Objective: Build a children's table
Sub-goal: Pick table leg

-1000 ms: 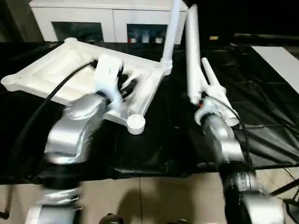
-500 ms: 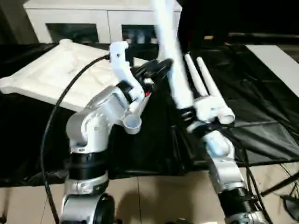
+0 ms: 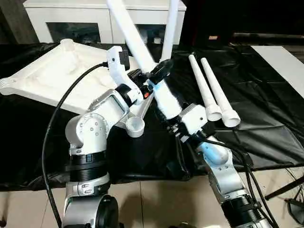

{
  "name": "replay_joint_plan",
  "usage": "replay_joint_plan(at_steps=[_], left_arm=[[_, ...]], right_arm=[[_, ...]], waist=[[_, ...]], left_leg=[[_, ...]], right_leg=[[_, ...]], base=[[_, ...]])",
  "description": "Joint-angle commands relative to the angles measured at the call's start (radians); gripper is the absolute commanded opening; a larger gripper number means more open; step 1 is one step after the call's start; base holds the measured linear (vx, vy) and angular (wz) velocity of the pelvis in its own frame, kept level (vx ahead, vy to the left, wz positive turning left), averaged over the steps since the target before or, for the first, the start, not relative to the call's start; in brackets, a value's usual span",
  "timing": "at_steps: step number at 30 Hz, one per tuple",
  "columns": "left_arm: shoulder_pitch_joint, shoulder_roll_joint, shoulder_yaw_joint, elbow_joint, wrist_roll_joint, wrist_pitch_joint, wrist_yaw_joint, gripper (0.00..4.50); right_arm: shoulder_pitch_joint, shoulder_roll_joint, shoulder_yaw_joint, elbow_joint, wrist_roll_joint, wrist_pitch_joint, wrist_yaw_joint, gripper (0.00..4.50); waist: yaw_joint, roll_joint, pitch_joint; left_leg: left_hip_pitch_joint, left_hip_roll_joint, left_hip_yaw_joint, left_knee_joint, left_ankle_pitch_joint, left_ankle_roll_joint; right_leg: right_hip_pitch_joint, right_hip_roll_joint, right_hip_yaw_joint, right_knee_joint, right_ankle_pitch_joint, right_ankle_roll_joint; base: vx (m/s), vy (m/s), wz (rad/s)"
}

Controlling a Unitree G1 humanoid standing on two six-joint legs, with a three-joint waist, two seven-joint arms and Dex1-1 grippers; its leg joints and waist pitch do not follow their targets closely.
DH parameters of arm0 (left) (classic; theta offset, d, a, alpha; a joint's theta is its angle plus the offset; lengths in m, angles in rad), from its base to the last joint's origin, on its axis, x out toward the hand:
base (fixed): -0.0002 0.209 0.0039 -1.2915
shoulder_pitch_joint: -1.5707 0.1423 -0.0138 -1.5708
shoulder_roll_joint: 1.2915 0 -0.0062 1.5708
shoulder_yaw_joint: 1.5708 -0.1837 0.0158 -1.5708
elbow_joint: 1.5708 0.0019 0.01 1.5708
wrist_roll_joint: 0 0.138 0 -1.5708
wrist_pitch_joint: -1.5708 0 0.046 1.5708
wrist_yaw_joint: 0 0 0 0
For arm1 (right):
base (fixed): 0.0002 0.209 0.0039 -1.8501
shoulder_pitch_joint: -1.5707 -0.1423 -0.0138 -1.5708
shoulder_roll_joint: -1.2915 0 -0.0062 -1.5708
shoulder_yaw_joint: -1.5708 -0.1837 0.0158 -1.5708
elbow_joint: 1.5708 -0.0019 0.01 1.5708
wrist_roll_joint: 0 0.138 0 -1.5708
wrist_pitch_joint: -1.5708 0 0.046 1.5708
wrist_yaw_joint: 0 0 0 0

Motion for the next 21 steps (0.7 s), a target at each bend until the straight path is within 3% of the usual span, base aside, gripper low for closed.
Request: replay_joint_plan(at_steps=[1,7,21], left_arm=[[-0.025,0.000,-0.002,-0.019,-0.013,0.026,0.000,4.14],[-0.025,0.014,0.005,0.001,-0.018,0.030,0.030,3.63],[-0.031,0.041,0.027,0.006,-0.053,0.047,0.049,2.61]], right_arm=[[0.006,-0.010,0.012,-0.025,0.007,-0.005,0.013,2.75],[0.013,-0.018,0.027,-0.025,0.004,-0.005,0.023,2.75],[-0.001,-0.030,0.033,-0.007,-0.005,-0.001,0.021,2.75]], waist=[[0.002,-0.001,-0.077],[0.001,-0.001,-0.075],[0.001,-0.005,-0.076]], left_leg=[[0.012,0.011,-0.002,-0.068,-0.176,0.052],[0.014,0.010,-0.003,-0.069,-0.196,0.044],[0.013,0.010,-0.002,-0.069,-0.184,0.042]], right_leg=[[0.058,-0.053,0.038,-0.076,-0.093,-0.182],[0.057,-0.054,0.038,-0.081,-0.140,-0.168],[0.058,-0.054,0.038,-0.078,-0.130,-0.168]], base=[[0.000,0.000,0.00],[0.000,0.000,0.00],[0.000,0.000,0.00]])
